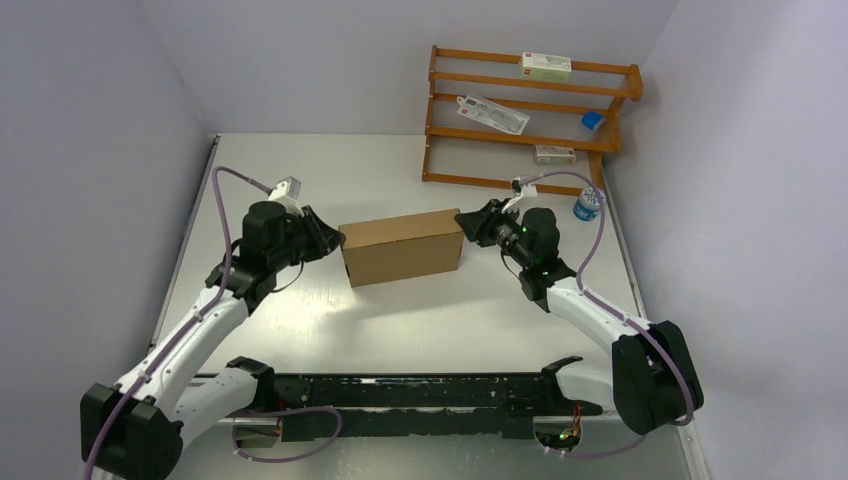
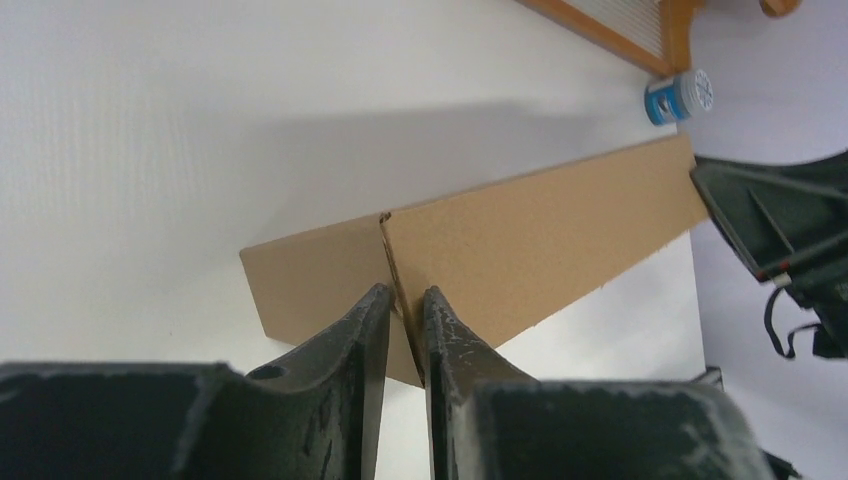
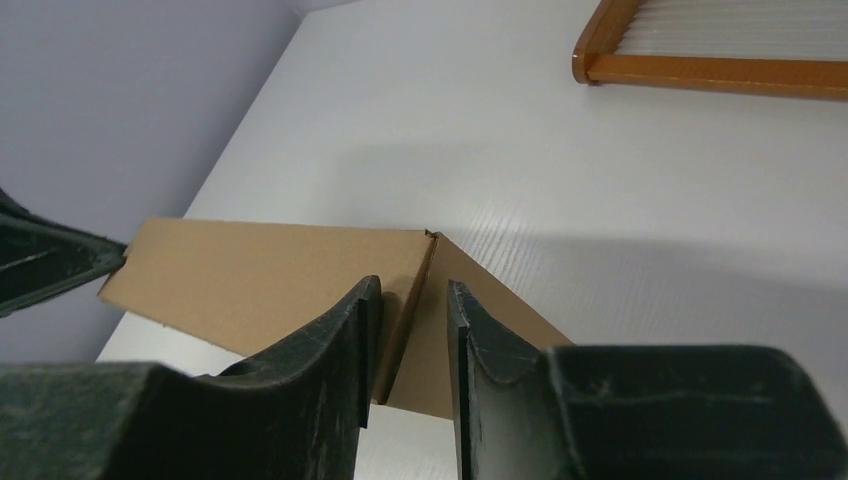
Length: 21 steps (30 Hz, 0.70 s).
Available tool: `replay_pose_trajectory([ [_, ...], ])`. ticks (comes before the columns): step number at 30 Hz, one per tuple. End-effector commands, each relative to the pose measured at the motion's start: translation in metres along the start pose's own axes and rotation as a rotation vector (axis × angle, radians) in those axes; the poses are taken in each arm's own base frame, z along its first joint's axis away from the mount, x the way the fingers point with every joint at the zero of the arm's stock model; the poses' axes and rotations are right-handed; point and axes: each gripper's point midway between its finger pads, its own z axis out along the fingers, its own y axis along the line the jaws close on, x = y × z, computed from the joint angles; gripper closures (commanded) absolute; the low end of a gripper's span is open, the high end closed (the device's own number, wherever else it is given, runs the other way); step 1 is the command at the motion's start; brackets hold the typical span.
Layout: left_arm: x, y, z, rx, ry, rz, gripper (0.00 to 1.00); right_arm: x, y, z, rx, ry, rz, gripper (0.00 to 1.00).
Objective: Fold the paper box
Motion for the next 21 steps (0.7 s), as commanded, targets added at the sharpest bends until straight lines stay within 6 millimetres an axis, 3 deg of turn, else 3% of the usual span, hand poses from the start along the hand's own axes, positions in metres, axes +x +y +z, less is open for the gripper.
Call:
replay_pose_trajectory([
  [1,0.041,0.055,0.017,-0.187,0.145,0.035,0.76,0.147,-0.049,-0.048,0.163,0.483,0.112,0.67],
  [6,0.039,0.055,0.027,-0.168,0.139,0.039,0.73,0.155,-0.05,-0.052,0.154,0.486,0.13,0.69],
  [11,0.057,0.069,0.027,-0.188,0.168,0.002,0.71,0.177,-0.058,-0.055,0.187,0.549,0.171,0.72],
  [16,0.062,0.081,0.025,-0.216,0.168,-0.023,0.71,0.188,-0.078,-0.064,0.306,0.583,0.183,0.74],
  [19,0.062,0.076,0.027,-0.192,0.189,-0.021,0.71,0.183,-0.076,-0.064,0.304,0.58,0.172,0.74],
  [21,0.058,0.069,0.028,-0.165,0.192,-0.016,0.7,0.172,-0.063,-0.06,0.25,0.57,0.167,0.74],
])
